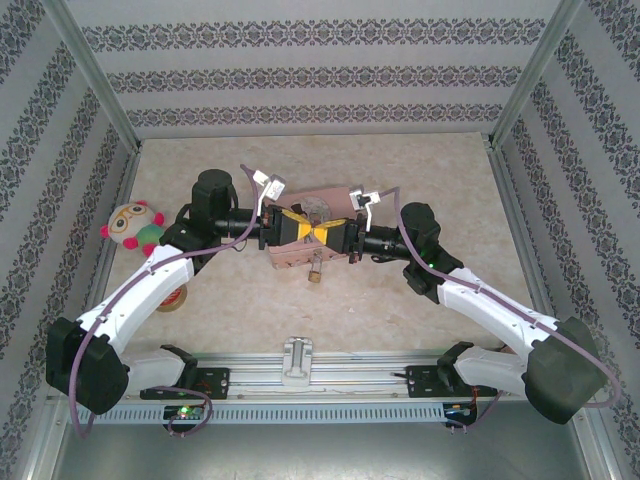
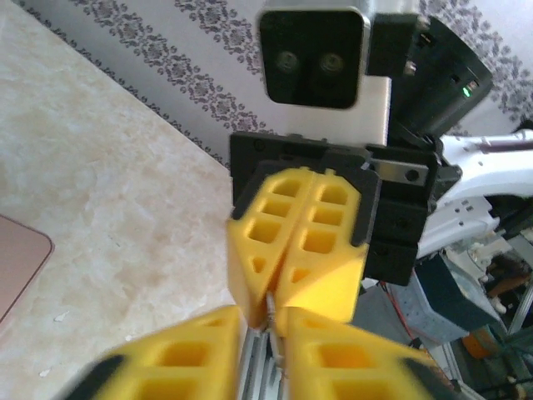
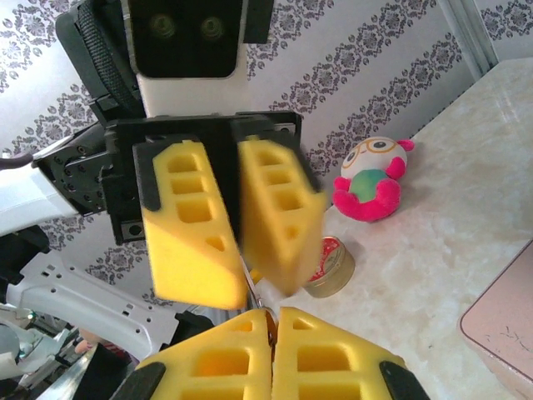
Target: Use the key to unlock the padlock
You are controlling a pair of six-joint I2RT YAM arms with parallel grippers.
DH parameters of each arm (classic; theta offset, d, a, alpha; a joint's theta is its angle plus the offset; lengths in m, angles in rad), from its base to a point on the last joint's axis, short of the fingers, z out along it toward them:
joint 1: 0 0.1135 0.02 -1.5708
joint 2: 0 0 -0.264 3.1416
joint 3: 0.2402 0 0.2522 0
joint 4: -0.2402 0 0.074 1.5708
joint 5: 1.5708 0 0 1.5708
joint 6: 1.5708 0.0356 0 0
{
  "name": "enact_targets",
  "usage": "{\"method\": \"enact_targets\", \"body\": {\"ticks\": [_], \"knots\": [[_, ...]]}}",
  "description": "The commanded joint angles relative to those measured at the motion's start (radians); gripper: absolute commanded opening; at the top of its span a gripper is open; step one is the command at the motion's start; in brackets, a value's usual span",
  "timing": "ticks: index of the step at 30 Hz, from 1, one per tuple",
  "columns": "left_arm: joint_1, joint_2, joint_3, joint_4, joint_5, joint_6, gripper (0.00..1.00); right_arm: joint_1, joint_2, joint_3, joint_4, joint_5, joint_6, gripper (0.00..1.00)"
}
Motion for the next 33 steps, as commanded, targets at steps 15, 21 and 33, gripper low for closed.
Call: {"method": "enact_targets", "body": {"ticks": [15, 21, 33], "knots": [[0.036, -0.143, -0.082, 0.009, -0.454, -0.067, 0.99, -0.05, -0.295, -0.124, -0.339, 0.31, -0.009, 0.0], [-0.013, -0.184, -0.171, -0.013, -0.686, -0.102, 0.99, -0.048, -0.357, -0.118, -0.585, 0.45, -0.031, 0.0], [-0.308, -0.06, -0.32, -0.083, -1.111, -0.185, 0.99, -0.023, -0.313, -0.183, -0.709, 0.605, 0.002, 0.0]]}}
